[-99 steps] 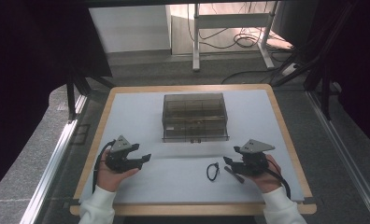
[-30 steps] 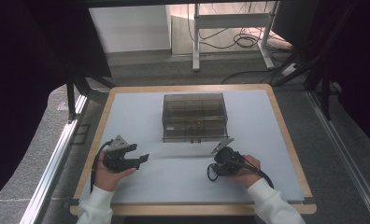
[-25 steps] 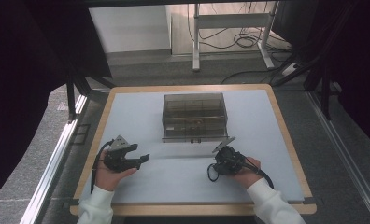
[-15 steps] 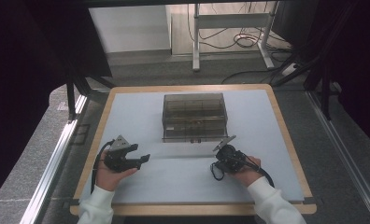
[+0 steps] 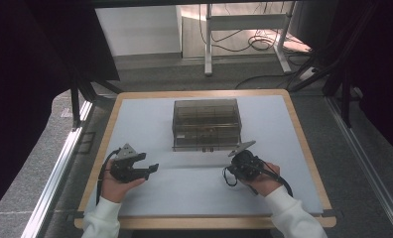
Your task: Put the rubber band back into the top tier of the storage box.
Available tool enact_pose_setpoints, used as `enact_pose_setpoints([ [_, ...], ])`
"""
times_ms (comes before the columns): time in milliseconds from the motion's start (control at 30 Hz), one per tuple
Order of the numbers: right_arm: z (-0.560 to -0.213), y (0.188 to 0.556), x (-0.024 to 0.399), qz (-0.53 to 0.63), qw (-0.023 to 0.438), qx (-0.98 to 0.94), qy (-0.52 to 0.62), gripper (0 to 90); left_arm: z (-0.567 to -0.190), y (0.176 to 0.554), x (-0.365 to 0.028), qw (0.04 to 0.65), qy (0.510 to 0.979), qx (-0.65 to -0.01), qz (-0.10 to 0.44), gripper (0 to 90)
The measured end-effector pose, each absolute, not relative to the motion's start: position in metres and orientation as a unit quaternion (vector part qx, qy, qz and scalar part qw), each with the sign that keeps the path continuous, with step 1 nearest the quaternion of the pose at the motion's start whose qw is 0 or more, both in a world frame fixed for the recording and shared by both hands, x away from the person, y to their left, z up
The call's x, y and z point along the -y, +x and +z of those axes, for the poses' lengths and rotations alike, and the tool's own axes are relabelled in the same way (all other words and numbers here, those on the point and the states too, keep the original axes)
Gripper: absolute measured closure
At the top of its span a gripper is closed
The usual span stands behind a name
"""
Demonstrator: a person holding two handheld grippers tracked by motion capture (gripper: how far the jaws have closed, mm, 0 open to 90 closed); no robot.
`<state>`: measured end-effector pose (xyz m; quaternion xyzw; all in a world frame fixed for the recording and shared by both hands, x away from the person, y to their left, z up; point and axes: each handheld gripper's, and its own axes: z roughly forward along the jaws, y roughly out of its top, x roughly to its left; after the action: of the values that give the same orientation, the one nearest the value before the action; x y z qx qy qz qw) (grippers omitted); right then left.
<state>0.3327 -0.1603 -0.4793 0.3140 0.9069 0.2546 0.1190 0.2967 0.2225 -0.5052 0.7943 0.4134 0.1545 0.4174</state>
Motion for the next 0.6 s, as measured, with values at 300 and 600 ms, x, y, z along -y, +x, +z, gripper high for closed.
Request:
enact_pose_setpoints([
  [300, -0.468, 0.332, 0.162, 0.279, 0.124, -0.901, 0.309, 87.7, -0.506, 0.297, -0.223, 0.415, 0.795, -0.414, 0.153, 31.7],
  [600, -0.458, 0.331, 0.16, 0.299, 0.127, -0.897, 0.302, 87.7, -0.507, 0.298, -0.222, 0.415, 0.796, -0.415, 0.152, 31.7],
])
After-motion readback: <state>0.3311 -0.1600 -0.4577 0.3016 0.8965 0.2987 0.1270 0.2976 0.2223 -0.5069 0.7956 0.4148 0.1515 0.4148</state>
